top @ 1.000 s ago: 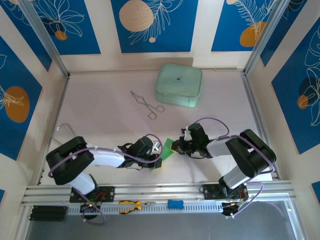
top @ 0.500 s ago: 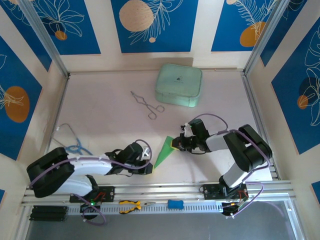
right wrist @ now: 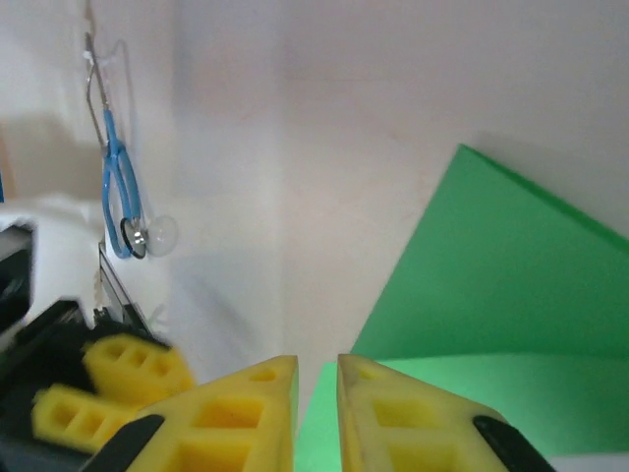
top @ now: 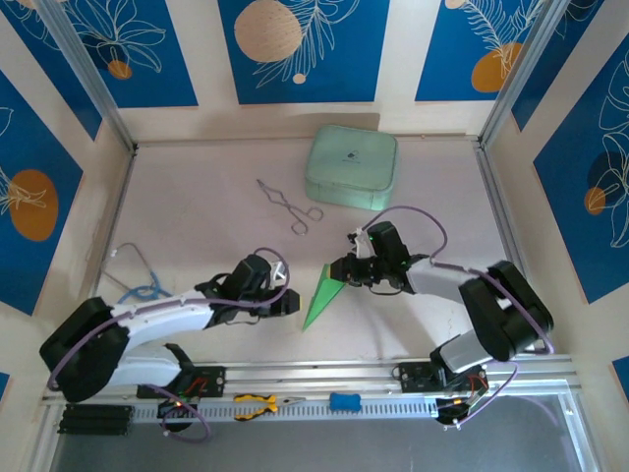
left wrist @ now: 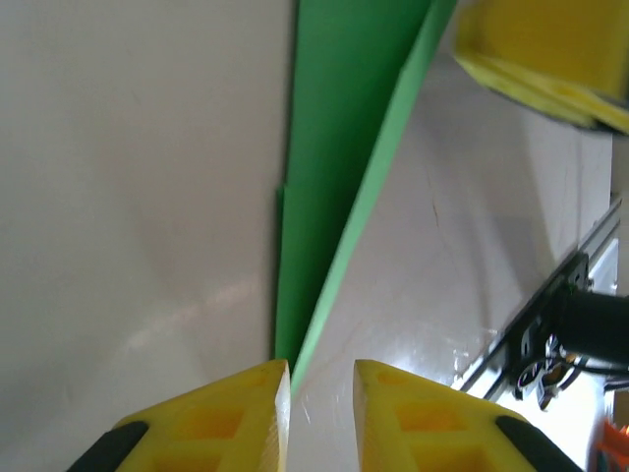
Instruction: Fold a paper plane with a square sheet of paper (pick it up from the middle)
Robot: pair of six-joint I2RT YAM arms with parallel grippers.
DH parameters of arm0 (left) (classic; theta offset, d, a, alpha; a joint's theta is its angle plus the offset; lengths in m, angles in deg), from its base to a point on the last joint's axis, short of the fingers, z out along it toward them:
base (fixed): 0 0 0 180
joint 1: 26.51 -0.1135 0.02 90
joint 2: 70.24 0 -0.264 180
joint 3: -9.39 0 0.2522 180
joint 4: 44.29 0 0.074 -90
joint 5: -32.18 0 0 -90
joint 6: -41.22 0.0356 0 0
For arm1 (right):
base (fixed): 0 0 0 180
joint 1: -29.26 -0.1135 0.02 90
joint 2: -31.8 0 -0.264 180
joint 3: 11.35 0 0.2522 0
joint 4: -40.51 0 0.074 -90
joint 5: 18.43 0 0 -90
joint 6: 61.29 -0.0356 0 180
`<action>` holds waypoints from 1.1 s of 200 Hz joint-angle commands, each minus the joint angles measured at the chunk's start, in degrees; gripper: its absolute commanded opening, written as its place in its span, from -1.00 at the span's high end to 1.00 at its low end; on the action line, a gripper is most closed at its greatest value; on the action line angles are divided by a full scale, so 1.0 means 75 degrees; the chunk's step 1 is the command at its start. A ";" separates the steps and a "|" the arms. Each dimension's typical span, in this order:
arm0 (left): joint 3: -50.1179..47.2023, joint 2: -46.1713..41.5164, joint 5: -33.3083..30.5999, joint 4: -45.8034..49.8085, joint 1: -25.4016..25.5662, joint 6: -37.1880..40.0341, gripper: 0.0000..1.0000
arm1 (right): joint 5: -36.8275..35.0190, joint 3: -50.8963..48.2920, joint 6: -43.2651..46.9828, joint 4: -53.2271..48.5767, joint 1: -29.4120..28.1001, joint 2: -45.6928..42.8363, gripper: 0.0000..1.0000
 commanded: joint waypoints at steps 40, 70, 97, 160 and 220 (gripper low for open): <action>0.0942 0.1852 0.1454 -0.1033 -0.0376 0.0448 0.44 | -0.1121 -0.1052 -0.1525 -0.0673 -0.0484 -0.1287 0.52; 0.1082 0.2153 0.1327 -0.0827 -0.0379 0.0617 0.43 | -0.1134 -0.1111 -0.1697 -0.0669 -0.0657 -0.1408 0.51; 0.1213 0.2328 0.1187 -0.0486 -0.0381 0.0830 0.51 | -0.1115 -0.1063 -0.1746 -0.0562 -0.0820 -0.1245 0.51; 0.1278 0.2687 0.1122 -0.0416 -0.0379 0.0994 0.43 | -0.1065 -0.1141 -0.1898 0.0018 -0.1111 -0.0623 0.51; 0.1266 0.3092 0.1640 -0.1092 -0.0375 0.0792 0.41 | -0.0897 -0.1226 -0.2001 0.0473 -0.1180 -0.0217 0.51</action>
